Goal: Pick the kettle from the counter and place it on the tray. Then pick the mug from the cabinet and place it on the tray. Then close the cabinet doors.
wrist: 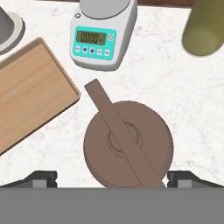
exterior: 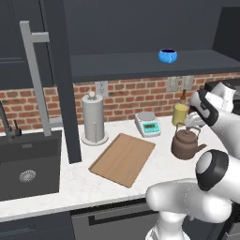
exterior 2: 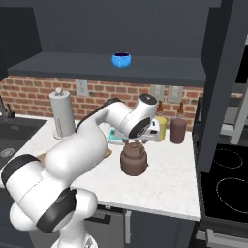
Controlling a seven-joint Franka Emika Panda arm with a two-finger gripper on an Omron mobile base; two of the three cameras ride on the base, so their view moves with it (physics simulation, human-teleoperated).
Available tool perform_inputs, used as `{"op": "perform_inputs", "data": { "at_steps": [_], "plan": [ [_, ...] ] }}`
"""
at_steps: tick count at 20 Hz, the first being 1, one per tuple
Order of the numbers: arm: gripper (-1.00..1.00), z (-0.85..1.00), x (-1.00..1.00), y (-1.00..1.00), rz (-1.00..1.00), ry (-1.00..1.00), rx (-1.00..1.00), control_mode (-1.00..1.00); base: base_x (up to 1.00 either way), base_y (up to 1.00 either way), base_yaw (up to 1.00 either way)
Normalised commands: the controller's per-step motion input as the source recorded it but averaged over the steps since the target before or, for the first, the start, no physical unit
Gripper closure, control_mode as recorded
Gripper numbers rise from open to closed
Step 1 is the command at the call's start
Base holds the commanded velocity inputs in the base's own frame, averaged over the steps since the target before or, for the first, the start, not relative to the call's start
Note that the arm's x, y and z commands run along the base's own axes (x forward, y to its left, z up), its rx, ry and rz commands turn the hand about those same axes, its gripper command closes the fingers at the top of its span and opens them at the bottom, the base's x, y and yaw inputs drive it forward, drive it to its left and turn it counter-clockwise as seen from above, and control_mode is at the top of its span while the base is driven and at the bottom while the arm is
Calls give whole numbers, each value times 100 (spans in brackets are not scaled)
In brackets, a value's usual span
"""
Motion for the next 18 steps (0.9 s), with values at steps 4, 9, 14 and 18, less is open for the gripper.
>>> {"op": "perform_inputs", "data": {
  "at_steps": [4,9,14,18],
  "plan": [
    [-100,-8,14,-1,4,1,0,-100,0,0,0],
    [-100,-8,10,-3,4,1,0,-100,0,0,0],
    [-100,-12,9,-3,4,2,0,-100,0,0,0],
    [-100,-9,7,-4,3,1,0,-100,0,0,0]
  ]
}}
